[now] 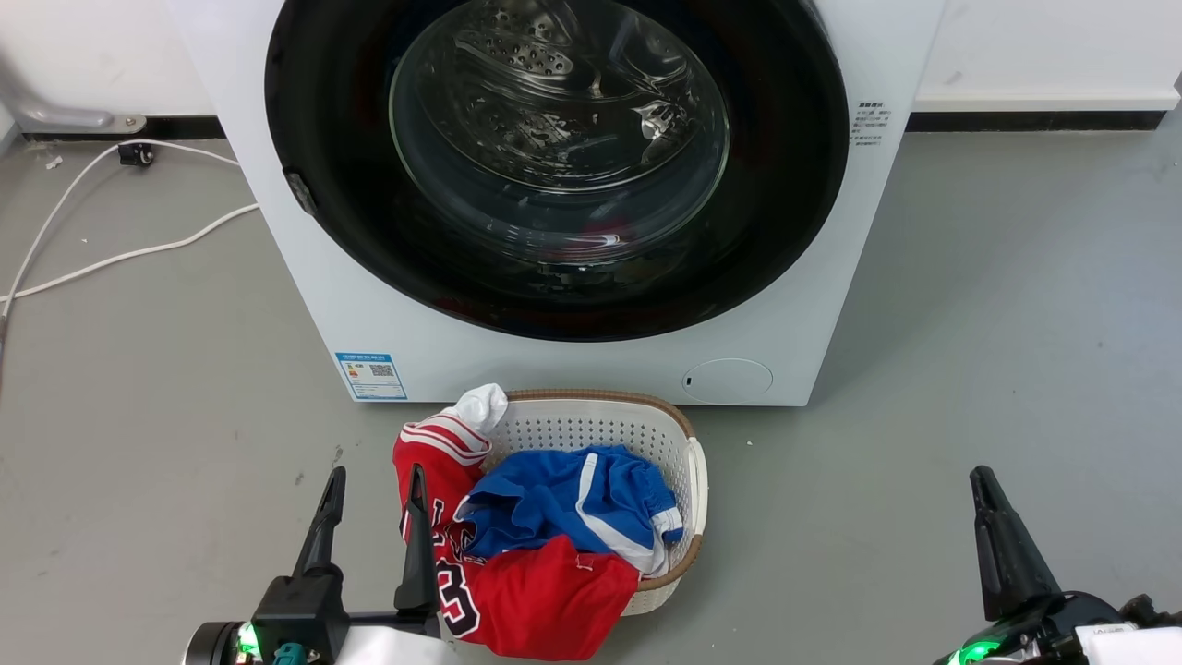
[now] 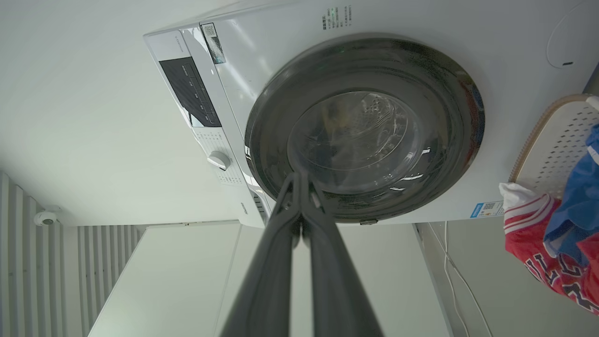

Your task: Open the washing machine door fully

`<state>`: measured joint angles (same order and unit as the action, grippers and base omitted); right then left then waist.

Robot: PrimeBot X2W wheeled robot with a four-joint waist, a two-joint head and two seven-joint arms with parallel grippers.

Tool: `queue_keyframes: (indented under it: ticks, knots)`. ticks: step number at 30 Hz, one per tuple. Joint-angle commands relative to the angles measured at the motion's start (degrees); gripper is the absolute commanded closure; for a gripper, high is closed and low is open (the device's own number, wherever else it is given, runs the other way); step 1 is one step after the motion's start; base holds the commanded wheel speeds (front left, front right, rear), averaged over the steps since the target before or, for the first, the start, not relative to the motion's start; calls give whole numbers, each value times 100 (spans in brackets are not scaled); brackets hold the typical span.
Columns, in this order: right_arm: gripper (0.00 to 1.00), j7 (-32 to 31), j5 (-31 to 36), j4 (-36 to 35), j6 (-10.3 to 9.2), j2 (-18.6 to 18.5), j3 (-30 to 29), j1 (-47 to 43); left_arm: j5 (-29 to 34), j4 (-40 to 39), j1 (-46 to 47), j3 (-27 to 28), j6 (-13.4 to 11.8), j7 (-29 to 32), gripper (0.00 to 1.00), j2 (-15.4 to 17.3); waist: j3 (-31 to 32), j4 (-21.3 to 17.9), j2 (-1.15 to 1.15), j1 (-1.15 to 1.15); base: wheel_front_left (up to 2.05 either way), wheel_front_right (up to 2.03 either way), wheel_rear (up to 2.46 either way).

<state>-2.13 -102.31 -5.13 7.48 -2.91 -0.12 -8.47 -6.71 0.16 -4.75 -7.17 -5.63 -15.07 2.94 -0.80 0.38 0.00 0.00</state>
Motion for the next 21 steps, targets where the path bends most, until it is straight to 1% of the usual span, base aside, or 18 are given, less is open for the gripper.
queue_keyframes:
  ticks: [1, 12, 17, 21]
  knots:
    - [100, -34, 5, -3, 2, 5, -6, -50, 26, 12, -42, 9, -22, -16, 0, -10, -1, -1, 0, 0, 0, 0, 0]
    - [100, -49, 104, -55, 2, 4, 113, 15, 87, -8, 35, -21, -53, -16, 0, -9, -102, 34, 0, 0, 0, 0, 0]
    - [100, -43, 253, 4, 2, 4, -41, 290, 101, -47, 129, 13, -55, -16, 0, -9, -281, 46, 0, 0, 0, 0, 0]
    - [100, -141, 403, 122, 2, -11, -332, 731, 138, -86, 245, 35, -41, -15, 0, -9, -512, 54, 0, 0, 0, 0, 0]
